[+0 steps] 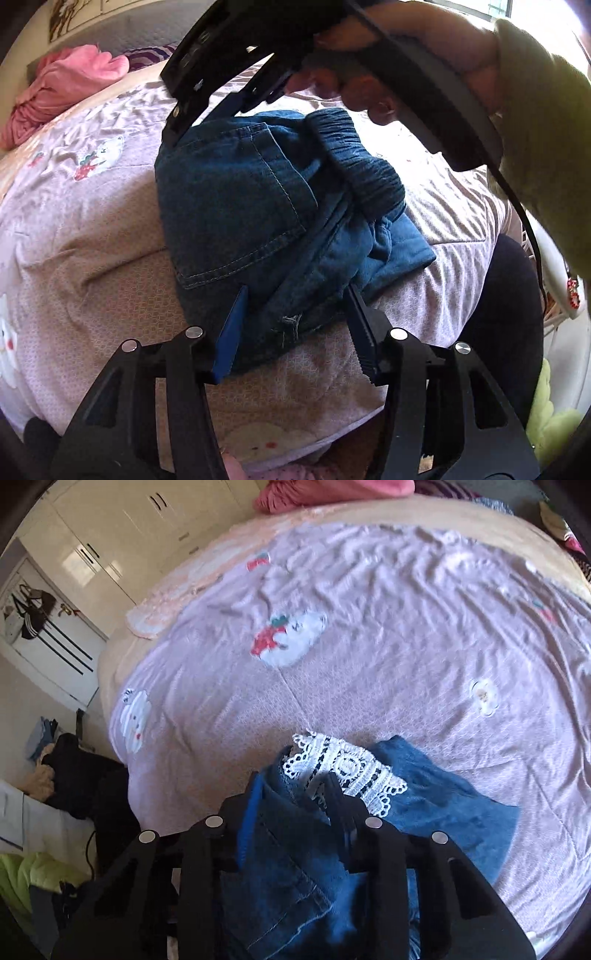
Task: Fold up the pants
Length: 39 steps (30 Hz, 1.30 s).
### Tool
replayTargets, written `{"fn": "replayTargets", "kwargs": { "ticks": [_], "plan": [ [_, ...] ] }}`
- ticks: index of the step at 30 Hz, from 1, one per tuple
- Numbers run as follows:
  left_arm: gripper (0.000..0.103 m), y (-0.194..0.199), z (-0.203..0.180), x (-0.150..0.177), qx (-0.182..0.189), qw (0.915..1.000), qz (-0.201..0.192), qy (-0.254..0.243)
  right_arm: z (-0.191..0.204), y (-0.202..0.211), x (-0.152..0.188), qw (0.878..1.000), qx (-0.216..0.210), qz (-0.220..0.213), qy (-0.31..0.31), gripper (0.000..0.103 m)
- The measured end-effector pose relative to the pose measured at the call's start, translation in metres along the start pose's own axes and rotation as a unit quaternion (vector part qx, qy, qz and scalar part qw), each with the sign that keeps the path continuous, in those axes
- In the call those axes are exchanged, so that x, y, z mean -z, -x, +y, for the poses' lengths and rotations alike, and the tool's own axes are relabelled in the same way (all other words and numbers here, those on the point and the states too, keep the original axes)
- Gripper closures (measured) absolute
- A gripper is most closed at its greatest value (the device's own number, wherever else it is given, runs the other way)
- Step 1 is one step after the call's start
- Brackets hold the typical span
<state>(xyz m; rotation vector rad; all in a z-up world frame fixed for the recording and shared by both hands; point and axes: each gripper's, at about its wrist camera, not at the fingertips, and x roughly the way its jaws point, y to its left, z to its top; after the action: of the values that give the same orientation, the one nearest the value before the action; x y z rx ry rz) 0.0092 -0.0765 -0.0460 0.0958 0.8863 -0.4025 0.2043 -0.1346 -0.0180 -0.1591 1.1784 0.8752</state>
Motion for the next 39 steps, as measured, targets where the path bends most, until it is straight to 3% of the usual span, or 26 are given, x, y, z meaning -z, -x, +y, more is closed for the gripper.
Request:
{"fn": "replayTargets", "kwargs": {
  "ticks": [3,8,10,15,21,25,31,33,35,39],
  "plan": [
    [0.059,0.000,-0.001,0.001,0.000,1.0000,0.000,-0.001,0.008,-0.010,0.004,1.000,0.011,0.013,0.009,0.083],
    [0.059,0.000,0.003,0.001,0.008,0.9999,-0.002,0.006,0.018,0.006,0.012,0.999,0.011,-0.036,0.013,0.096],
    [0.059,-0.001,0.002,0.001,0.006,1.0000,-0.003,0.006,0.015,0.011,0.008,0.999,0.004,-0.053,0.001,0.097],
    [0.058,-0.001,0.001,0.001,0.004,1.0000,-0.005,0.006,-0.001,-0.006,-0.003,0.999,0.009,-0.046,-0.025,0.099],
    [0.057,0.000,0.001,0.001,0.004,0.9999,-0.006,0.008,-0.010,-0.014,-0.012,0.997,0.038,-0.060,-0.035,0.103],
    [0.057,0.000,0.001,0.001,0.007,0.9999,-0.006,0.011,-0.013,-0.014,-0.011,0.996,0.051,-0.063,-0.037,0.103],
    [0.054,0.001,0.002,0.001,0.015,0.9997,-0.006,0.017,0.000,0.046,0.004,0.992,-0.007,-0.126,-0.024,0.098],
    [0.053,0.001,0.001,0.001,0.015,0.9997,-0.007,0.017,0.006,0.065,0.017,0.990,-0.009,-0.137,-0.017,0.088],
    [0.052,0.001,0.000,0.001,0.015,0.9997,-0.007,0.017,0.013,0.075,0.033,0.991,-0.009,-0.135,-0.005,0.072],
    [0.052,0.002,0.001,0.001,0.015,0.9997,-0.007,0.020,0.021,0.068,0.055,0.994,-0.020,-0.108,0.010,0.071]
  ]
}}
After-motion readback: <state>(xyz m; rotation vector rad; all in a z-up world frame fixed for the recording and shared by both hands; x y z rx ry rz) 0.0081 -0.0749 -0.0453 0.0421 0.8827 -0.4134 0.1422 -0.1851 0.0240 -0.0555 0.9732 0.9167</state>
